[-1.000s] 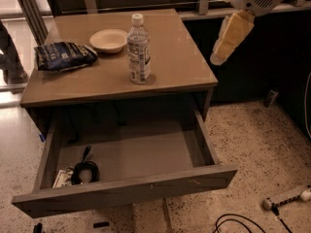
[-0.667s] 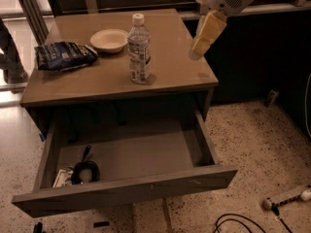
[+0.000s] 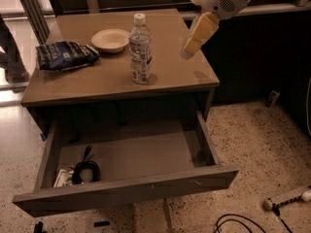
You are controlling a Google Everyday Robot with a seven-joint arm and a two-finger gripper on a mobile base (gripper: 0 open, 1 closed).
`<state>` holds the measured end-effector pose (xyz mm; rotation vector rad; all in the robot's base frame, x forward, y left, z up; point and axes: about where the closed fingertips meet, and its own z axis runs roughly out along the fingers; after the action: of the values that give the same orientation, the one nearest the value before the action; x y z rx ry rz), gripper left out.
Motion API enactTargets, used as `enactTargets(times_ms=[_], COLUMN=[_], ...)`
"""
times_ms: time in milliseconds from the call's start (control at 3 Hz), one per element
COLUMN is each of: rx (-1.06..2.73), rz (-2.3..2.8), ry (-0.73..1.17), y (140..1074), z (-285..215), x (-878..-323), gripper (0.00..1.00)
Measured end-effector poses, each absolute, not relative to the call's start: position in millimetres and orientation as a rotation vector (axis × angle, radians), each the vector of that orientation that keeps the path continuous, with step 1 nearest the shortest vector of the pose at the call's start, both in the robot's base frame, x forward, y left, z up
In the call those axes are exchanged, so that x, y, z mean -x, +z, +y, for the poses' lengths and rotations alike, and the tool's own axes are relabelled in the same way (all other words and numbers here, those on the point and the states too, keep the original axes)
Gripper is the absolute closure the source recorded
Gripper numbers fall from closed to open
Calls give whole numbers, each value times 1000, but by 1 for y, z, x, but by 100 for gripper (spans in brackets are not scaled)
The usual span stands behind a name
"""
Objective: Place blue plastic bottle into top drawer
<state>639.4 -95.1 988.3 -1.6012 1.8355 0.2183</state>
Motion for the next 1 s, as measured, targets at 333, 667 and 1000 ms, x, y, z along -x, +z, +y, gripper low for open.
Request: enactTargets(times_ms=[333,667,1000], rx=[1575,1571,1584], rz=[1763,1713,1688], ry=[270,307,350], y=[992,988,979], z=[-69,-45,-22], x=[-655,-672,-684], gripper=[0,0,0])
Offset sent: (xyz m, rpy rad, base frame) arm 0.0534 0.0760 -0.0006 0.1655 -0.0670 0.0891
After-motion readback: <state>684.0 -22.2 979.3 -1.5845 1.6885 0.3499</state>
